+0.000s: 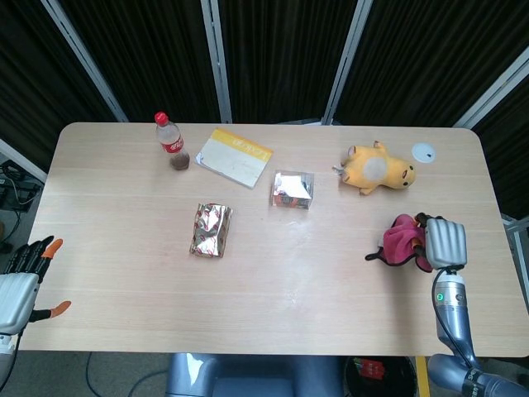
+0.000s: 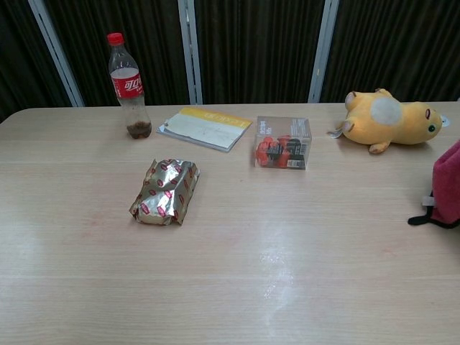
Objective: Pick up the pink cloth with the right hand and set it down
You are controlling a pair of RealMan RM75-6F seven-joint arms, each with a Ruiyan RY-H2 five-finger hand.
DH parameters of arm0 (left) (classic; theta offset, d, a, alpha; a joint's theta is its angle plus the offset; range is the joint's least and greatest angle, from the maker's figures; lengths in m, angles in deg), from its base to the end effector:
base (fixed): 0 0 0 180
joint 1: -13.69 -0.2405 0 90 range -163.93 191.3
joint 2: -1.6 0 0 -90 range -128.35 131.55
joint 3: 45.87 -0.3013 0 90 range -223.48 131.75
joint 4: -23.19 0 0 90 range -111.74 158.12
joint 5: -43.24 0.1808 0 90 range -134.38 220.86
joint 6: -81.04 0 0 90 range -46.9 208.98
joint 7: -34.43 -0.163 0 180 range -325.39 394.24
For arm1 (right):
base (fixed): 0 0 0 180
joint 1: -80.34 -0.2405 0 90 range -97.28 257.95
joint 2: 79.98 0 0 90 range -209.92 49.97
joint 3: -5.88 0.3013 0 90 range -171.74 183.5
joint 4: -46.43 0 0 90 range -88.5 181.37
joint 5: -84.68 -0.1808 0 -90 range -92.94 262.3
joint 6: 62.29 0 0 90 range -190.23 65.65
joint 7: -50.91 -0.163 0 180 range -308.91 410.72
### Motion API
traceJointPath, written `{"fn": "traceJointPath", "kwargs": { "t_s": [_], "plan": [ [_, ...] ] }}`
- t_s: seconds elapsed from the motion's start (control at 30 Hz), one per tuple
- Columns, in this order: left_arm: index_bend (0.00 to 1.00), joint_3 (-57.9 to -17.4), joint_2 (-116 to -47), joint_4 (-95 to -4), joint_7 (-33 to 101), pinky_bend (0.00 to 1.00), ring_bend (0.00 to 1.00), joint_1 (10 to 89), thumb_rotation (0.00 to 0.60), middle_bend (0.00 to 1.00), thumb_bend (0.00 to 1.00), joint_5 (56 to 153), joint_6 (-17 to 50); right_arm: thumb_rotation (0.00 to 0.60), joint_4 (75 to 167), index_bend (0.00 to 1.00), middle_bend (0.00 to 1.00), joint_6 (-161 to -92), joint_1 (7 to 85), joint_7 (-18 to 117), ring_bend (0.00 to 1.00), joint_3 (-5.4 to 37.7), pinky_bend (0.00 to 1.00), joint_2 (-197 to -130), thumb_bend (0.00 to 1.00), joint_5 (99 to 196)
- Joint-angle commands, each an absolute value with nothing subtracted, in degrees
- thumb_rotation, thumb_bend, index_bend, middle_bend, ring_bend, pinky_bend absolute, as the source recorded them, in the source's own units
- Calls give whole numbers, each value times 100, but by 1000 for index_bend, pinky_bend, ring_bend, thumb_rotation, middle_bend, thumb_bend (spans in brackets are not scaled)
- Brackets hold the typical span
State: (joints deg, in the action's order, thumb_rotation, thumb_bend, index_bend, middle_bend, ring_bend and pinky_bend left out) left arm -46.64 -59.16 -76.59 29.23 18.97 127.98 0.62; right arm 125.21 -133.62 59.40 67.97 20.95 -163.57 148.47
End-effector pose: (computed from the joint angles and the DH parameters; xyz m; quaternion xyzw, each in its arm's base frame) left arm -0.3312 0.1885 0.1947 -0.6239 -0.4242 -0.3376 0.5629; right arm -0.3339 -0.3309 0.1159 0.5601 -0.4021 0.3460 0.6363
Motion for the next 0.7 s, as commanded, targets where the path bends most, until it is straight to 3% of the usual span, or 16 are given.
{"fn": "traceJointPath", "kwargs": {
  "t_s": [0.03, 0.07, 0.13, 0.23, 0.37, 0.7],
  "plan": [
    [0, -4659, -5920, -7657, 2918, 0, 0, 1897, 600, 0, 0, 12790, 61, 600, 12588, 664, 553, -13274, 5957, 6757, 448, 2074, 711, -16329, 447, 14765],
    [0, -4658, -5921, -7657, 2917, 0, 0, 1897, 600, 0, 0, 12785, 63, 600, 12653, 621, 512, -13193, 5960, 6757, 406, 2061, 699, -16288, 408, 14700],
    [0, -4653, -5922, -7652, 2915, 0, 0, 1898, 600, 0, 0, 12793, 53, 600, 12783, 440, 333, -13011, 5950, 6818, 224, 2034, 564, -16186, 291, 14547],
    [0, -4653, -5926, -7641, 2928, 0, 0, 1893, 600, 0, 0, 12811, 34, 600, 12881, 270, 144, -12947, 5940, 6881, 35, 2033, 394, -16116, 213, 14443],
    [0, -4654, -5924, -7631, 2954, 0, 0, 1892, 600, 0, 0, 12825, 29, 600, 13009, 204, 46, -12952, 5941, 6943, 0, 2005, 304, -16027, 160, 14395],
    [0, -4657, -5923, -7626, 2964, 0, 0, 1886, 600, 0, 0, 12848, 12, 600, 13284, 138, 1, -13196, 6031, 7080, 0, 1996, 252, -15760, 65, 14357]
  ]
}}
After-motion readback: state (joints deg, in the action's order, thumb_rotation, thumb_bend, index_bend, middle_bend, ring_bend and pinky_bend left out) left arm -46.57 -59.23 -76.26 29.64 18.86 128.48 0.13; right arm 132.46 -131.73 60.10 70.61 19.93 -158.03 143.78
